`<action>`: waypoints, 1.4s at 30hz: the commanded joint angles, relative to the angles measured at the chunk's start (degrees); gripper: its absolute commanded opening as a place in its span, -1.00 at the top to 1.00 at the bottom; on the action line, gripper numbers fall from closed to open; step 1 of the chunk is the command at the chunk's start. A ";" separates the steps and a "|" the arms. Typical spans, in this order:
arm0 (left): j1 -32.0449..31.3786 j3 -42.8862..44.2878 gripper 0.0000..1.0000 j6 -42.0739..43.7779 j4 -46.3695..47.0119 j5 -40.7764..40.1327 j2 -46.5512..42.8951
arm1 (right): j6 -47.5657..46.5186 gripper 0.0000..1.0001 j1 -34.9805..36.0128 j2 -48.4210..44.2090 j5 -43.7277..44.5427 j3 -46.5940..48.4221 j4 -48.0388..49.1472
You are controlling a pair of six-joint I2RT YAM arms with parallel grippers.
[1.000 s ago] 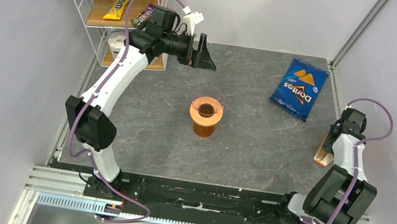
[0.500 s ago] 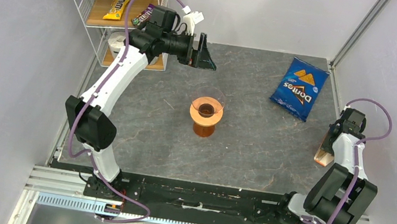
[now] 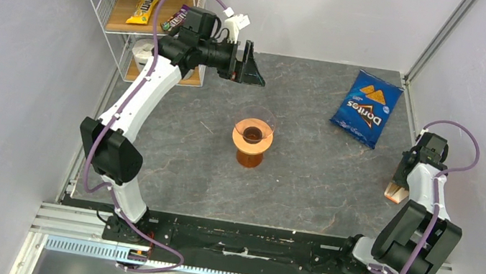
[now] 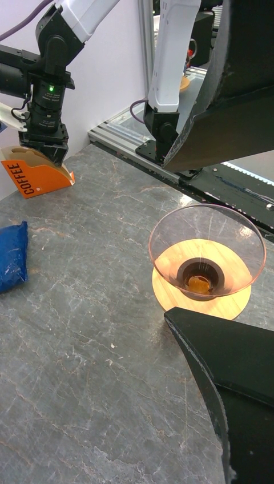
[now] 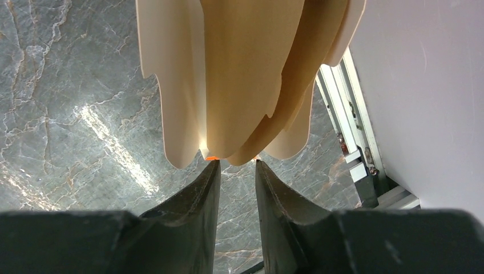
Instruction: Place the coffee filter in the dripper
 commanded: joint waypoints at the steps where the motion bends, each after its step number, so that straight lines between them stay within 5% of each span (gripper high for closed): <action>1: -0.49 2.11 -0.94 -1.35 1.77 -0.24 0.10 | 0.49 0.28 -0.27 -1.09 1.43 2.19 0.22; 42: -0.79 1.75 -0.95 -1.43 1.77 -0.16 -0.13 | -0.35 0.40 -2.11 1.75 1.88 0.97 5.70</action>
